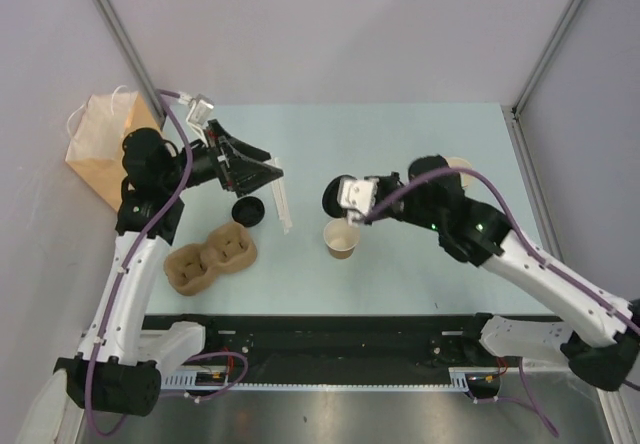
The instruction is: Pack the takeout coffee
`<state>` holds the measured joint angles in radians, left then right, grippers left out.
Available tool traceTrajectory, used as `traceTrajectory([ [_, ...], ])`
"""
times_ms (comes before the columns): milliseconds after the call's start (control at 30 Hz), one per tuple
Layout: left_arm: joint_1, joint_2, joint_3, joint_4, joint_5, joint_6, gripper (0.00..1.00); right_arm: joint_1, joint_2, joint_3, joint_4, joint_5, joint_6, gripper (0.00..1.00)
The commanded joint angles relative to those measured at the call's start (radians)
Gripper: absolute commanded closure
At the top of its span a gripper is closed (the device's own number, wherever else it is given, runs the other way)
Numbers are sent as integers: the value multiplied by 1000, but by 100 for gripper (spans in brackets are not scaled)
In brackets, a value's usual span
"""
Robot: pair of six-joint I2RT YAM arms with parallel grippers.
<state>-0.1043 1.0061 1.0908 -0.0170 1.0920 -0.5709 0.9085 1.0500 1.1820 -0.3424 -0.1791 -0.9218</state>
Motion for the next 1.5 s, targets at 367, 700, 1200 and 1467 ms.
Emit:
traceTrajectory([
  [367,6,-6,-15,-347,-397,267,1,-197,559,515,-601,-37,540,100],
  [700,-17,-73,-293,-109,-342,105,0,-174,628,515,-624,81,664,100],
  [1200,-106,-80,-494,51,-373,-9,2,-112,697,462,-581,162,698,100],
  [1467,-107,-37,-496,75,-327,-11,2,-135,734,470,-575,109,698,100],
])
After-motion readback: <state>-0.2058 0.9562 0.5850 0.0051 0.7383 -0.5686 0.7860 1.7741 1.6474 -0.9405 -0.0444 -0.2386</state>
